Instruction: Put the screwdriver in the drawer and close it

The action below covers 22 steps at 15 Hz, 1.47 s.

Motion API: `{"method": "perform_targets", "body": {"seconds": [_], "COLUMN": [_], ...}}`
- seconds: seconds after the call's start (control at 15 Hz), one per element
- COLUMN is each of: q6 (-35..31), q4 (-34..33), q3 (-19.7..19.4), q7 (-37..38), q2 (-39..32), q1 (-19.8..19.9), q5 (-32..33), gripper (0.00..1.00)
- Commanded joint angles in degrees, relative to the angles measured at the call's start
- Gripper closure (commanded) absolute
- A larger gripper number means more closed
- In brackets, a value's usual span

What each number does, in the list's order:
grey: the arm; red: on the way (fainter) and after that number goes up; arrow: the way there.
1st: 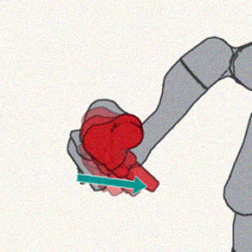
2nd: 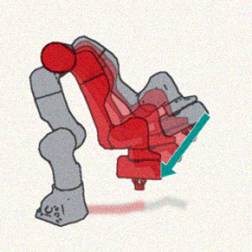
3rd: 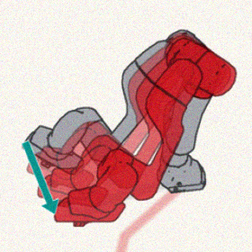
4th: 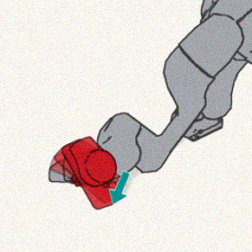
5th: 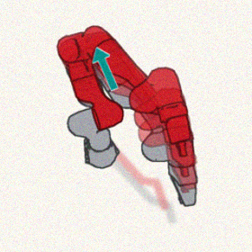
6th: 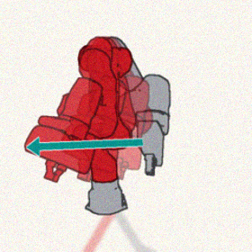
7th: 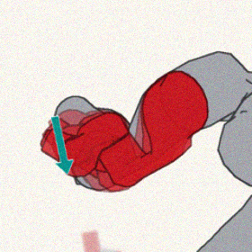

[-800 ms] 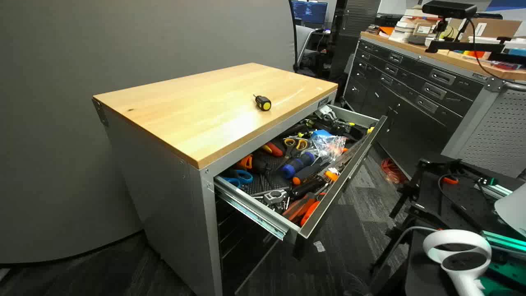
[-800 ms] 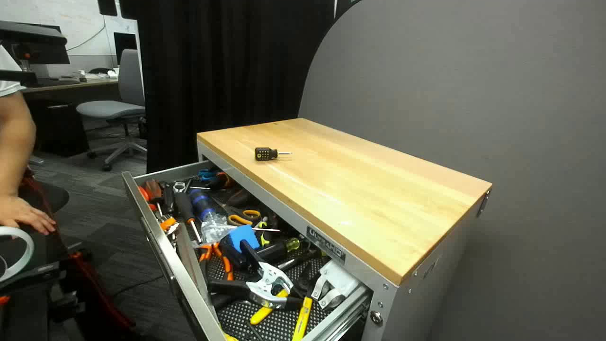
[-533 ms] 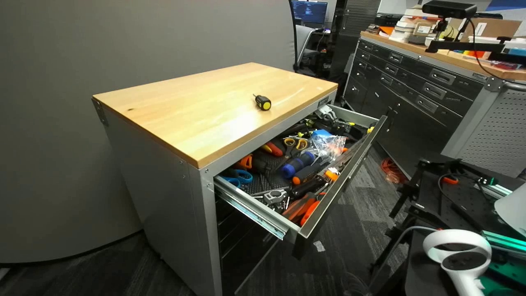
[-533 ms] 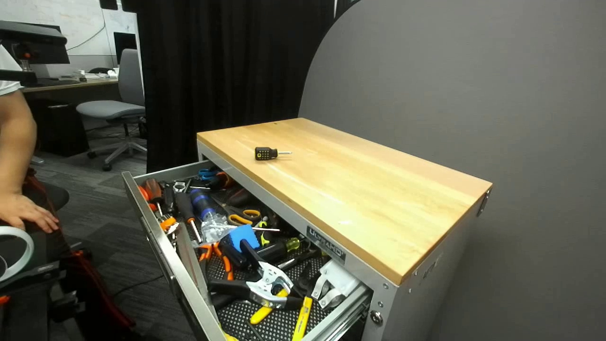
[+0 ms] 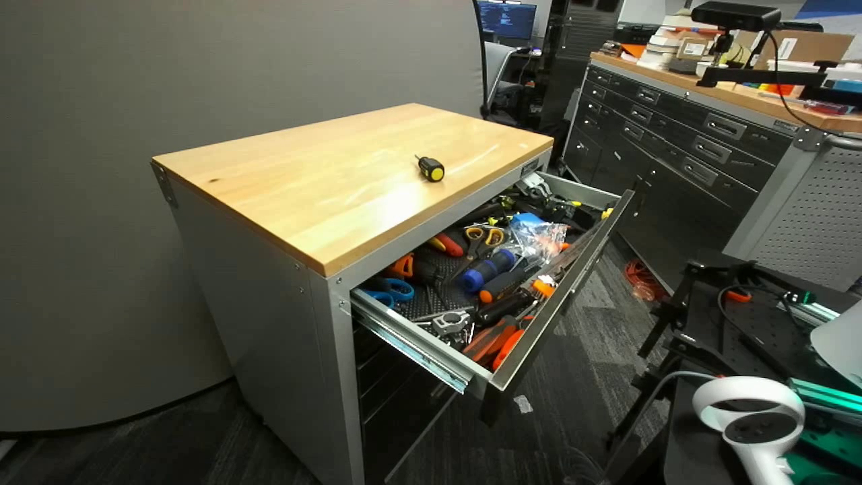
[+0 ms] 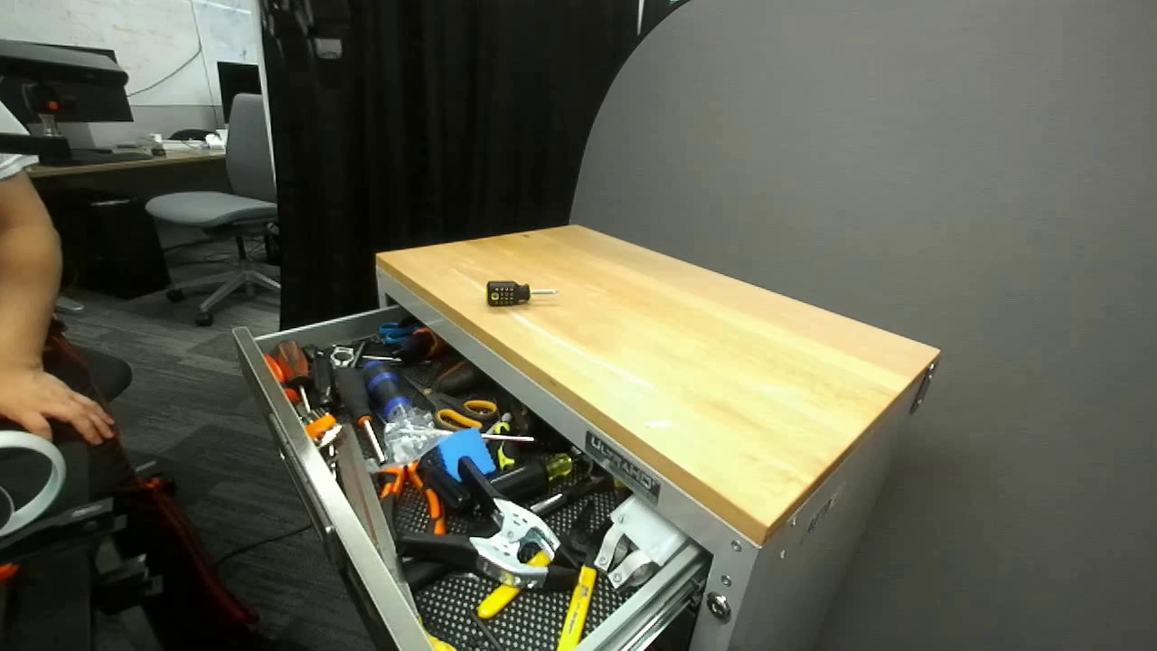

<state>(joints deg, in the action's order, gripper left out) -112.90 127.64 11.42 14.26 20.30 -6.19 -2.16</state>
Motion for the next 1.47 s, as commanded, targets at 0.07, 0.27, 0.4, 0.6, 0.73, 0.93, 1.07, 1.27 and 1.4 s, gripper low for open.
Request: {"method": "perform_targets", "body": {"seconds": [0.07, 0.27, 0.4, 0.6, 0.73, 0.93, 1.07, 1.27, 1.4], "q6": [-7.08, -8.04, -7.36, -7.76, -8.53, -9.09, -9.01, -8.91, -8.85], "q4": [-10.52, -17.89, -22.81, -28.33, -31.14, -34.94, -36.39, -36.81, -36.44], "q3": [4.99, 3.06, 0.58, -3.11, -5.10, -7.07, -8.29, -9.46, -10.08], "q7": [15.13, 25.19, 28.24, 29.49, 30.06, 30.61, 30.98, 31.58, 32.77], "q2": [-18.26, -29.67, -36.15, -43.28, -46.88, -50.64, -52.08, -53.13, -53.36], "q1": [1.12, -1.23, -3.31, -5.65, -6.85, -8.35, -9.13, -9.60, -9.67], "q5": [13.39, 22.70, 25.28, 23.46, 22.19, 20.83, 20.56, 19.39, 18.57], "gripper": [0.00, 0.00, 0.00, 0.00, 0.00, 0.00, 0.00, 0.34, 0.51]}}
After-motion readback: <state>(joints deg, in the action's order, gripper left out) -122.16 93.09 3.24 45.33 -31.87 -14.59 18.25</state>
